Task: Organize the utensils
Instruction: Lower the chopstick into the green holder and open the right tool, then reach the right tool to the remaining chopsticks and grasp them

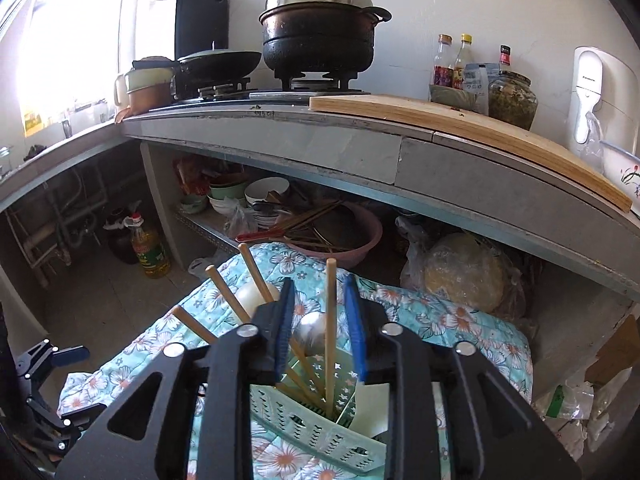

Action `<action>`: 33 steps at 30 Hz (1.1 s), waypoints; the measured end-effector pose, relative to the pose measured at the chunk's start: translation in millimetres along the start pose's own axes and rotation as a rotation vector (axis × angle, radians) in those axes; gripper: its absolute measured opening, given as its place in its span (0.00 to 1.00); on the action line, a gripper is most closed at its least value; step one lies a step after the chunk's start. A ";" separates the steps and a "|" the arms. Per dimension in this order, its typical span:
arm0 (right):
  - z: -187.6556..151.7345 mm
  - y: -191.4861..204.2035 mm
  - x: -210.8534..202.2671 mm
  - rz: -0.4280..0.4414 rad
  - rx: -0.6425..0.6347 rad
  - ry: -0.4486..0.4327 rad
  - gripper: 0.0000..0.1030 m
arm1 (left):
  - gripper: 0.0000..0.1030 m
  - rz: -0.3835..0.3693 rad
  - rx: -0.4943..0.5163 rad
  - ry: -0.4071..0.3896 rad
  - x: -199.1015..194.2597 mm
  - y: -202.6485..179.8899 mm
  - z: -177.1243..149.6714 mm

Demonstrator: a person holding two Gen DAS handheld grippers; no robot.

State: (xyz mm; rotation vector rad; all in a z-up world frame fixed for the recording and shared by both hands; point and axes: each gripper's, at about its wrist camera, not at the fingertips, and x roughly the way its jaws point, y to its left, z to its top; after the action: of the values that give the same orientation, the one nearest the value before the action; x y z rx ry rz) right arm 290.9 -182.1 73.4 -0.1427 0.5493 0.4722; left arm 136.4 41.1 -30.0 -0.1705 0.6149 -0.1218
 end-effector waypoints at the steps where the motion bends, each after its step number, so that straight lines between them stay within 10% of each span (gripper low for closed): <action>1: 0.6 -0.5 -2.7 0.006 0.006 -0.005 0.37 | 0.88 -0.001 0.001 0.001 0.1 -1.1 0.0; 14: -39.7 -46.0 -88.5 0.109 0.278 -0.039 0.42 | 0.88 -0.069 0.000 0.053 4.4 -11.5 -2.7; 25: -214.1 -96.3 -65.9 0.136 0.681 0.313 0.41 | 0.91 -0.145 -0.016 0.152 20.4 -22.7 -10.4; 33: -281.7 -100.4 -42.1 0.179 0.831 0.404 0.28 | 0.92 -0.163 0.004 0.193 26.1 -38.0 -16.4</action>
State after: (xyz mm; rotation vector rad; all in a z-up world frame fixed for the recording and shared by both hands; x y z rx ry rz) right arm 174.3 -359.0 -141.9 0.6240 1.1190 0.3561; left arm 145.7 -2.4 -50.5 -0.2061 0.7926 -0.2994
